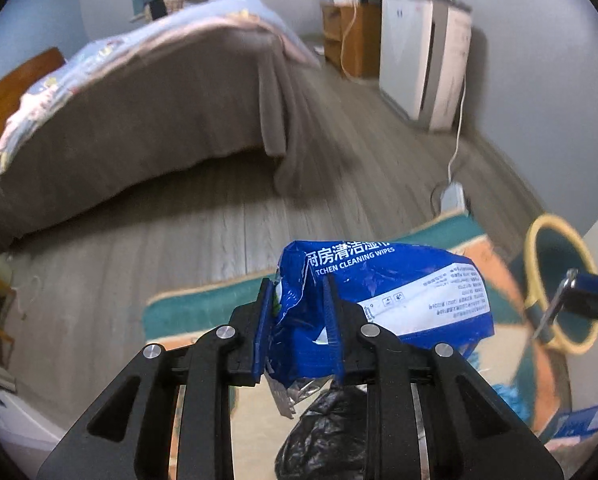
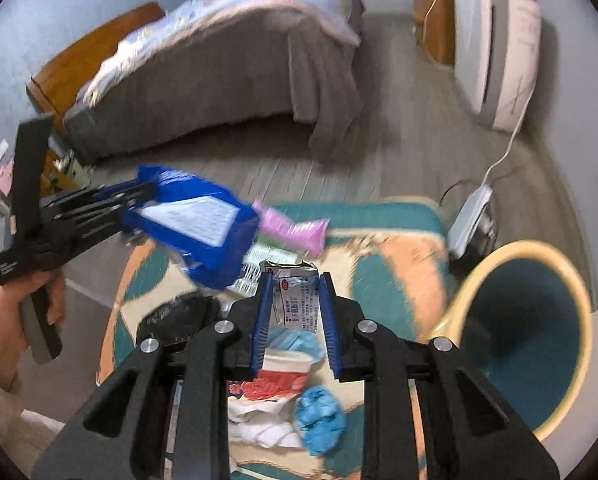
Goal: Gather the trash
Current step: 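Drop the white-red packet into the teal bin while the left tool drops the wipes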
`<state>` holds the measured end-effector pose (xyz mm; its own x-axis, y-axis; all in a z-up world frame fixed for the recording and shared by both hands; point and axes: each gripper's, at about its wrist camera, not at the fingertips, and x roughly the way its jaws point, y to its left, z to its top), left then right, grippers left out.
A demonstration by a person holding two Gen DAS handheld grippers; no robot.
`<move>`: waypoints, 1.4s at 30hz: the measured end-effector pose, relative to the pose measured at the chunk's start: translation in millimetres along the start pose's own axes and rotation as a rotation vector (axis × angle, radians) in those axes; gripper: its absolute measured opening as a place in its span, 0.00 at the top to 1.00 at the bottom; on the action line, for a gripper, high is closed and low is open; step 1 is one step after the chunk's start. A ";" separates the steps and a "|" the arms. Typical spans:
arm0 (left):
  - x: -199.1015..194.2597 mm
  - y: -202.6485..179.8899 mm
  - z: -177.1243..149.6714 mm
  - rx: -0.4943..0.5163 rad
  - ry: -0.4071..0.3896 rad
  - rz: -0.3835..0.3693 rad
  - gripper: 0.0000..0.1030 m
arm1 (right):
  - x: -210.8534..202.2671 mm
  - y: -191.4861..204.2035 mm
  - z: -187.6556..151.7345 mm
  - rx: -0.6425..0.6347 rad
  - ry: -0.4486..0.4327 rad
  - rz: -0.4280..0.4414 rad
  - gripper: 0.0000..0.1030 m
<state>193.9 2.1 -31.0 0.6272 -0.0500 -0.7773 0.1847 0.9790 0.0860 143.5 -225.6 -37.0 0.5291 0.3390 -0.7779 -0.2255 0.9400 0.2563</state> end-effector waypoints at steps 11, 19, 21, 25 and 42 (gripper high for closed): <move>-62.9 -85.6 22.0 0.094 -0.071 -0.091 0.75 | -76.3 -83.2 -7.2 0.170 -0.125 -0.061 0.77; -37.8 -198.6 9.1 0.266 0.001 -0.178 0.74 | -61.6 -172.4 -27.1 0.416 -0.104 -0.163 0.77; -29.3 -218.7 5.5 0.302 0.018 -0.181 0.74 | -56.7 -187.0 -35.8 0.454 -0.087 -0.205 0.77; -8.5 -252.7 3.8 0.315 0.061 -0.210 0.74 | -48.5 -212.7 -51.1 0.531 -0.059 -0.265 0.77; -13.0 -274.7 8.0 0.296 0.022 -0.280 0.34 | -53.8 -230.5 -70.1 0.593 -0.089 -0.325 0.40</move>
<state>141.0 -267.8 -39.5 0.5062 -0.2995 -0.8087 0.5577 0.8290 0.0420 109.7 -463.3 -94.4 0.5655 0.0139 -0.8247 0.4291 0.8489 0.3085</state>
